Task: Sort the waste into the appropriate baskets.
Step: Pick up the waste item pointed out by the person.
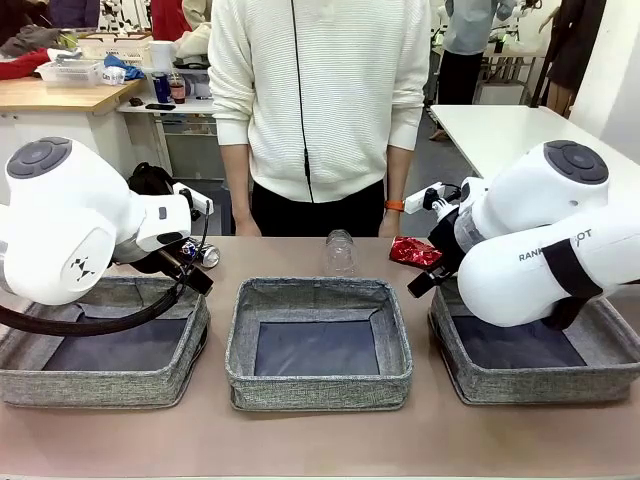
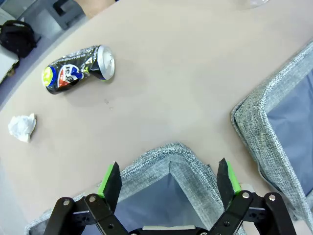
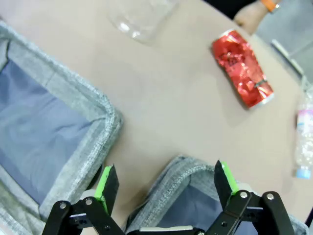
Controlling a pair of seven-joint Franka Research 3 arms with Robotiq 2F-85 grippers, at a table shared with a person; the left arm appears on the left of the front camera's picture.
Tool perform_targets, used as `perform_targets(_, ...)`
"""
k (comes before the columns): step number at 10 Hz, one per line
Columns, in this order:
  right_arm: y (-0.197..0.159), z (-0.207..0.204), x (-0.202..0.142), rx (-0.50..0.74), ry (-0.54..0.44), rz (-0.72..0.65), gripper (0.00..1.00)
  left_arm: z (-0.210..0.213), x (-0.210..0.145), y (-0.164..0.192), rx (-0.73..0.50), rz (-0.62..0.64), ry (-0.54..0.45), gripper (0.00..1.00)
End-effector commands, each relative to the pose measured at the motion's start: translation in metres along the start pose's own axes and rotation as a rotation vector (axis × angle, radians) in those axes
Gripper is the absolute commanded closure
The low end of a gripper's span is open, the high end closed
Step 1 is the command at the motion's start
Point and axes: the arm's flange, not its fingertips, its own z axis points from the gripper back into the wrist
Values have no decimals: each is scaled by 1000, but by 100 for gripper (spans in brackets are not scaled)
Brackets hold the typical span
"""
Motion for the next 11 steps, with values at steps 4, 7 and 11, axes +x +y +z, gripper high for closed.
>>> perform_targets(4,0,0,0,0,0,0,0,0,0,0,0,-1,0,0)
perform_targets(7,0,0,0,0,0,0,0,0,0,0,0,-1,0,0)
perform_targets(11,18,104,31,-95,87,-85,0,163,-2,-2,-8,108,-23,0)
